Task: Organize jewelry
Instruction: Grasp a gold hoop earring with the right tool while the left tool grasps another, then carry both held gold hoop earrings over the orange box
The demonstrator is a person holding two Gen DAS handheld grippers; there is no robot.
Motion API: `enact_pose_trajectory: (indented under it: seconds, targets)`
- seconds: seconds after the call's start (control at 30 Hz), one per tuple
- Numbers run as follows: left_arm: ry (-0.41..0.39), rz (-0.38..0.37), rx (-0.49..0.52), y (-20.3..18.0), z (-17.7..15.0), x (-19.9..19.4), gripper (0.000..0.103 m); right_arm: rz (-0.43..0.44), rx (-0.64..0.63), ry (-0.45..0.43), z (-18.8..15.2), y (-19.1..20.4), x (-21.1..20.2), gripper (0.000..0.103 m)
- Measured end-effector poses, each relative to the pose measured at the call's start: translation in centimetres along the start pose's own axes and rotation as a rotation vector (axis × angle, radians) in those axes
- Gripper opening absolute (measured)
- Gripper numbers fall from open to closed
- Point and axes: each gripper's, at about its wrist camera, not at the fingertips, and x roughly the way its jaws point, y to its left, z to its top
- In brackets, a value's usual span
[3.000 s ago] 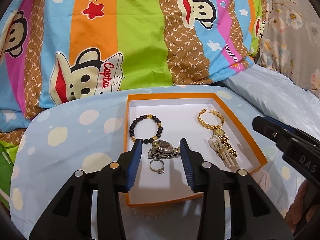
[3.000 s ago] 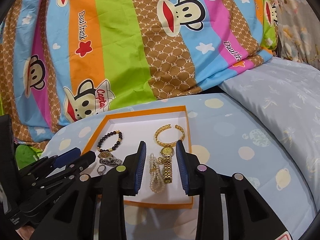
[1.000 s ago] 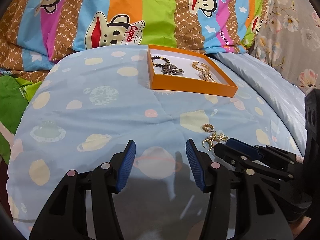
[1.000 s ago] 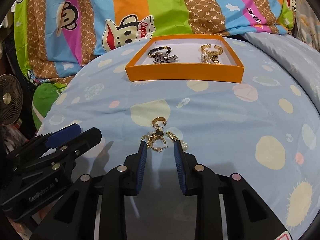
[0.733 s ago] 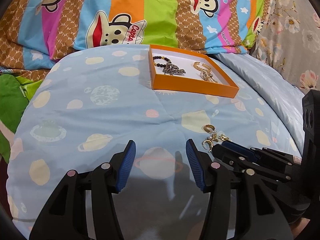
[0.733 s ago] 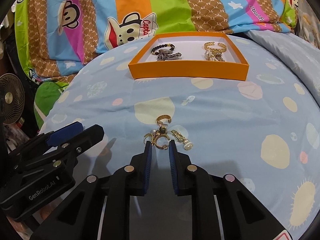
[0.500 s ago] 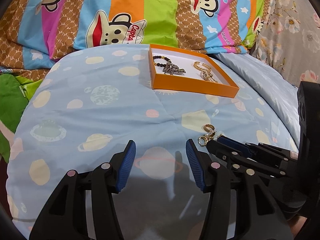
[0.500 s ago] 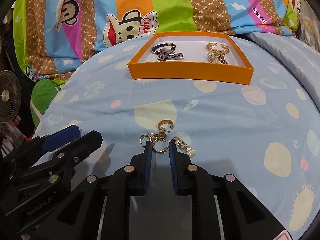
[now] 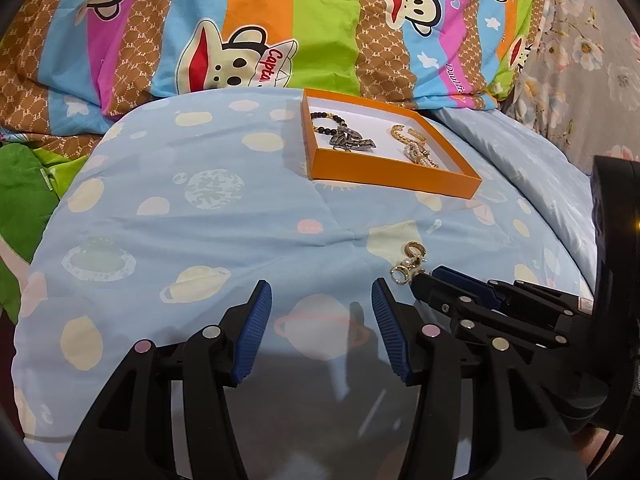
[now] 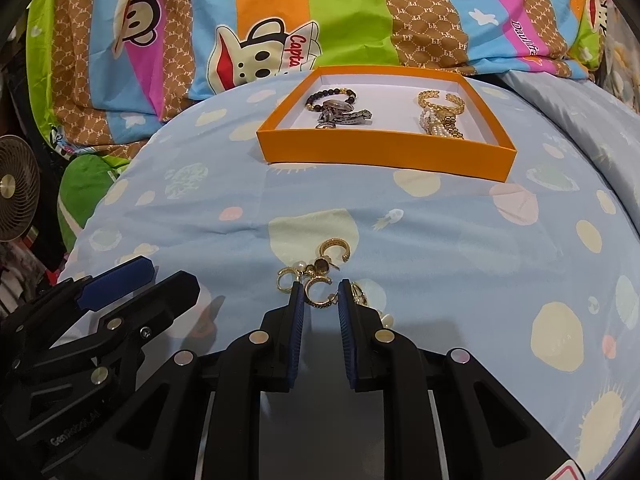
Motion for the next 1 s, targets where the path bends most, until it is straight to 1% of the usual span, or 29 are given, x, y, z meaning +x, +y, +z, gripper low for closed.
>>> enact_pose_trajectory:
  seconds: [0.17, 0.27, 0.4, 0.47, 0.57, 0.7, 0.73, 0.77, 0.8, 0.87, 0.9, 0.93, 1.0]
  targets:
    - [0.005, -0.022, 0.005, 0.0, 0.2, 0.0, 0.05, 0.019, 0.052, -0.021, -1.6, -1.7, -1.7, 0.016]
    - [0.017, -0.053, 0.022, -0.6, 0.5, 0.3, 0.05, 0.002, 0.073, -0.039, -2.5, -2.7, -2.8, 0.016]
    - [0.028, -0.054, 0.061, -2.3, 1.3, 1.1, 0.05, -0.005, 0.105, -0.057, -3.0, -4.0, -3.7, 0.016]
    - [0.043, -0.071, 0.072, -3.3, 1.9, 1.9, 0.05, -0.008, 0.106, -0.064, -3.0, -4.3, -3.9, 0.016]
    - [0.075, -0.077, 0.083, -5.2, 2.5, 3.6, 0.05, -0.025, 0.094, -0.073, -3.0, -4.7, -4.2, 0.016]
    - [0.082, -0.047, 0.099, -7.4, 3.1, 5.4, 0.049, -0.033, 0.097, -0.073, -2.9, -5.9, -4.4, 0.016]
    - [0.086, -0.042, 0.101, -7.6, 3.1, 5.8, 0.047, -0.031, 0.099, -0.072, -2.9, -6.2, -4.4, 0.016]
    - [0.095, -0.032, 0.103, -7.8, 3.2, 6.2, 0.041, -0.03, 0.103, -0.072, -2.8, -6.6, -4.4, 0.016]
    - [0.108, -0.023, 0.104, -7.9, 3.1, 6.7, 0.037, -0.027, 0.107, -0.072, -2.8, -6.9, -4.4, 0.016]
    - [0.102, -0.006, 0.11, -8.0, 3.0, 6.9, 0.029, -0.016, 0.113, -0.068, -2.8, -7.3, -4.3, 0.016]
    - [0.102, -0.013, 0.108, -7.9, 3.0, 6.8, 0.025, -0.009, 0.116, -0.067, -2.8, -7.4, -4.2, 0.016]
    - [0.102, -0.014, 0.107, -7.9, 3.0, 6.8, 0.016, -0.002, 0.118, -0.066, -2.7, -7.4, -4.2, 0.016]
    - [0.099, -0.013, 0.111, -7.9, 2.9, 6.8, 0.016, 0.004, 0.116, -0.065, -2.7, -7.4, -4.1, 0.016]
